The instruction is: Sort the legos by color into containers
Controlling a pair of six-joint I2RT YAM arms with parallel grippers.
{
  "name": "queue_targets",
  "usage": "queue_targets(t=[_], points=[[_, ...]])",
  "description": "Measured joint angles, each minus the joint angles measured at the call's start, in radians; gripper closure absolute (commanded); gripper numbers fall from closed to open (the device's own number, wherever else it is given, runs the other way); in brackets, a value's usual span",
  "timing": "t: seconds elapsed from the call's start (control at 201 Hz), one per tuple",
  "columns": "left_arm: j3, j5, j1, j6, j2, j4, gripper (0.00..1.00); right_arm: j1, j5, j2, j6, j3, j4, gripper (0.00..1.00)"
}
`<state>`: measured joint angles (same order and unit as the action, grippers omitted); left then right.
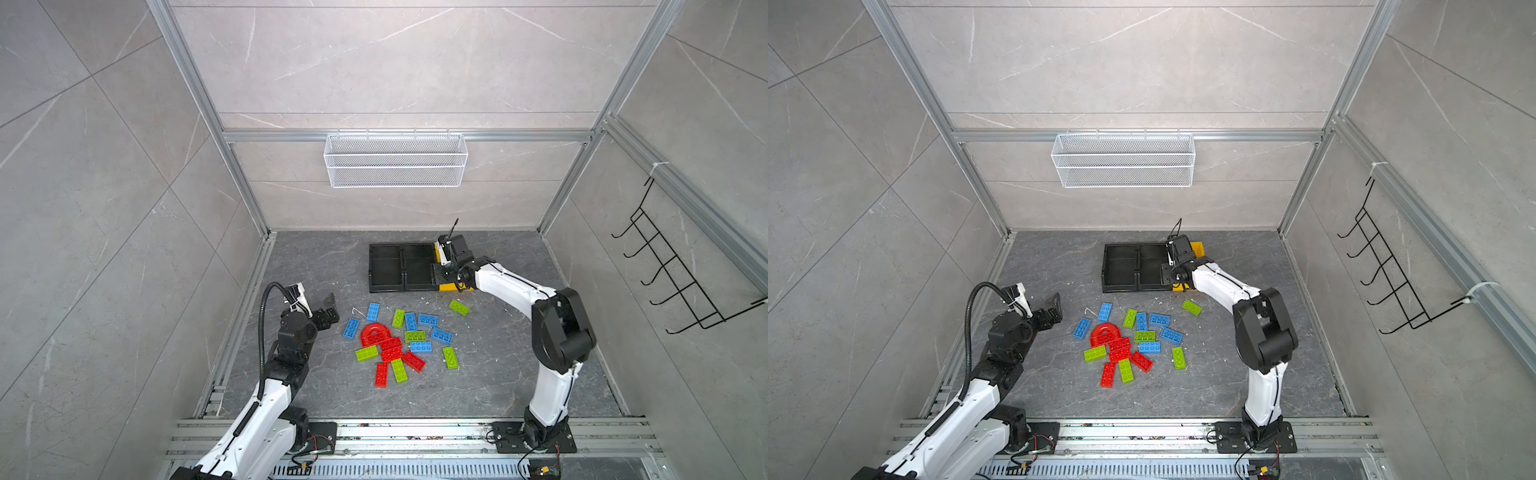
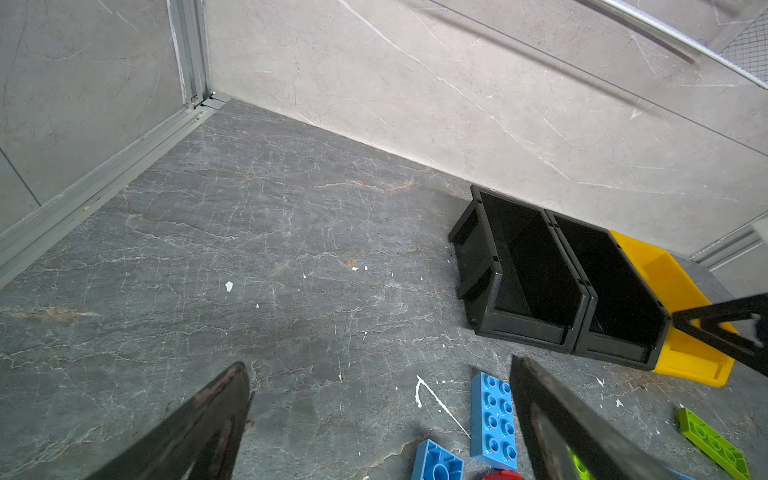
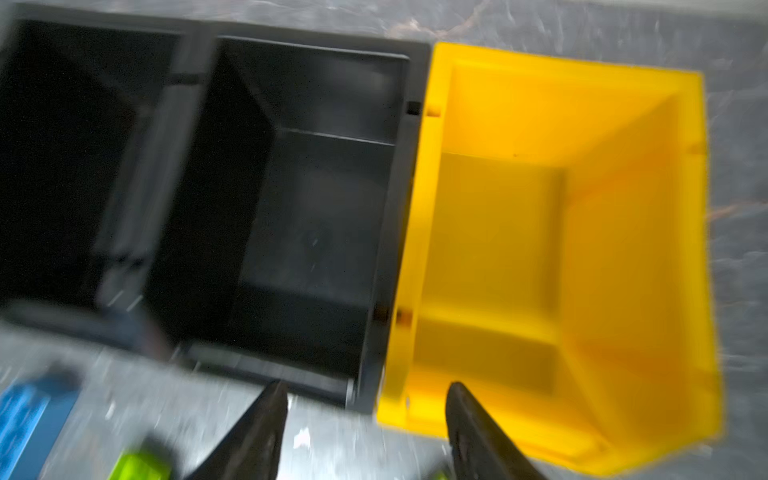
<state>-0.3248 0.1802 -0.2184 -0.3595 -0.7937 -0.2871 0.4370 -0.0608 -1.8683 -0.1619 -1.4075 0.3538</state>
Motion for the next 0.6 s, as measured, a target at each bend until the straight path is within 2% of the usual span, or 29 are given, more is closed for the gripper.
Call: queue_targets(t=[0.11, 0.209, 0.363, 0.597], points=[[0.0, -0.001, 0.0, 0.0, 0.0, 0.0, 0.0, -0.009, 0.048, 0.12, 0.103, 0.051, 0.045, 0.31], [0.0, -0.002, 0.0, 0.0, -0.003, 0.0, 0.0, -0.043, 0.086, 0.163, 0.18, 0.076, 0.086, 0.29], [0.0, -0.001, 0.0, 0.0, -0.003, 0.005, 0.0, -0.103, 0.121, 0.151, 0.248, 0.1, 0.151, 0.27], [0.0, -0.001, 0.0, 0.0, -0.001, 0.014, 0.0, -0.118, 0.159, 0.069, 0.306, 0.098, 0.204, 0.27]])
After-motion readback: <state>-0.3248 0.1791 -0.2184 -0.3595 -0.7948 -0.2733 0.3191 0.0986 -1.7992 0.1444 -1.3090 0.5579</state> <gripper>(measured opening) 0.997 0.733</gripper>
